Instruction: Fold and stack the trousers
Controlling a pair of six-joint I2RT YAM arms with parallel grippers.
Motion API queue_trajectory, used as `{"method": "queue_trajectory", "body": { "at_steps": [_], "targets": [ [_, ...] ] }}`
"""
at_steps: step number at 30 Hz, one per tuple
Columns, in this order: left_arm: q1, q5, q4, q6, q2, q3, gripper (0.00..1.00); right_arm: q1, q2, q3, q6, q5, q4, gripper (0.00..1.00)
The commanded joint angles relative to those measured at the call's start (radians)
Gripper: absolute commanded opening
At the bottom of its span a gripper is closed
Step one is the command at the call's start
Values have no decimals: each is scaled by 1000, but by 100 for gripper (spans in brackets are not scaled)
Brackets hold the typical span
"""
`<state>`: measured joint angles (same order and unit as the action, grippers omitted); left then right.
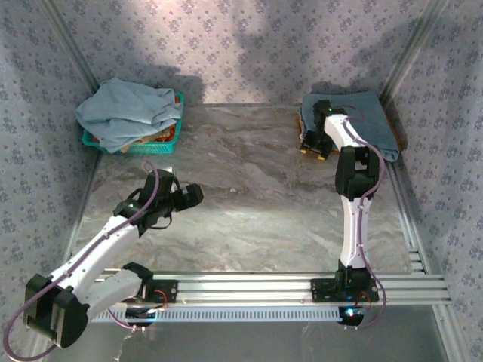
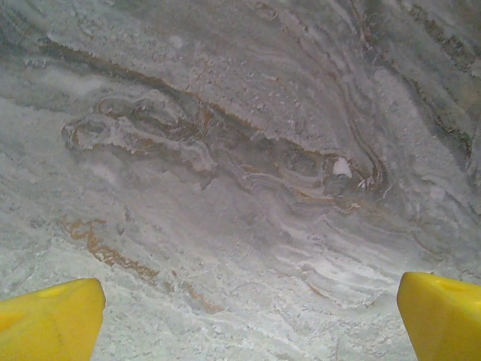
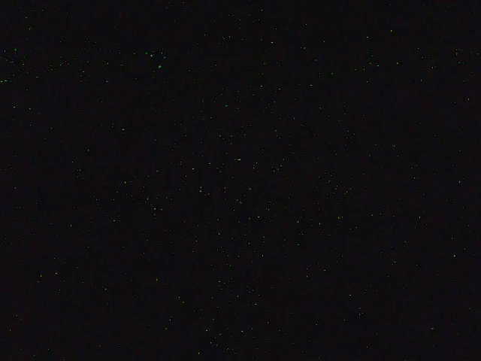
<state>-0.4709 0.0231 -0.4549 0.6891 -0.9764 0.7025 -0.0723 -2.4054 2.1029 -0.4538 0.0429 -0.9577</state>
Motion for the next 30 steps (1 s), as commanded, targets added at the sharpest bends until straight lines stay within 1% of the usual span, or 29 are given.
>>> {"method": "queue_trajectory", "body": {
  "at_steps": [1, 4, 7, 10, 12, 13, 15, 17, 19, 20, 22, 23, 25, 26, 27, 29, 30],
  "targets": [
    [5, -6, -48, -22, -1, 50, 100, -11, 1, 25, 20, 41, -51, 59],
    [5, 10, -92, -51, 11, 89, 100, -12, 97, -111, 11, 45, 11, 60],
    [7, 59, -157, -85, 35, 158, 100, -14, 191, -206, 10, 38, 29, 61],
    [7, 114, -218, -119, 55, 246, 100, -20, 352, -359, 14, 63, 88, 62],
    [8, 170, -289, -135, 55, 322, 100, -25, 498, -493, 17, 125, 162, 68],
    [8, 212, -320, -131, 51, 357, 100, -26, 570, -550, 14, 154, 195, 78],
    [9, 296, -379, -125, 42, 429, 100, -33, 734, -676, -8, 215, 289, 100],
    [9, 358, -395, -131, 48, 461, 100, -45, 888, -760, -26, 220, 351, 100],
    [8, 412, -381, -148, 64, 466, 100, -61, 1017, -793, -29, 187, 386, 100],
    [8, 426, -358, -170, 77, 458, 100, -80, 1082, -803, -19, 149, 397, 100],
    [8, 440, -307, -212, 105, 433, 100, -139, 1184, -811, 5, 32, 408, 100],
    [8, 439, -251, -240, 132, 398, 100, -176, 1224, -813, 0, -45, 407, 100],
    [8, 443, -96, -291, 183, 302, 100, -245, 1270, -842, -63, -248, 411, 100],
    [8, 429, 20, -344, 217, 227, 100, -264, 1282, -867, -114, -344, 401, 100],
    [9, 403, 144, -424, 249, 148, 100, -263, 1287, -895, -121, -369, 401, 100],
    [9, 383, 339, -531, 296, 15, 100, -237, 1283, -967, -24, -316, 481, 100],
    [9, 385, 415, -579, 311, -46, 100, -220, 1283, -1000, -10, -290, 517, 100]
  ]
}}
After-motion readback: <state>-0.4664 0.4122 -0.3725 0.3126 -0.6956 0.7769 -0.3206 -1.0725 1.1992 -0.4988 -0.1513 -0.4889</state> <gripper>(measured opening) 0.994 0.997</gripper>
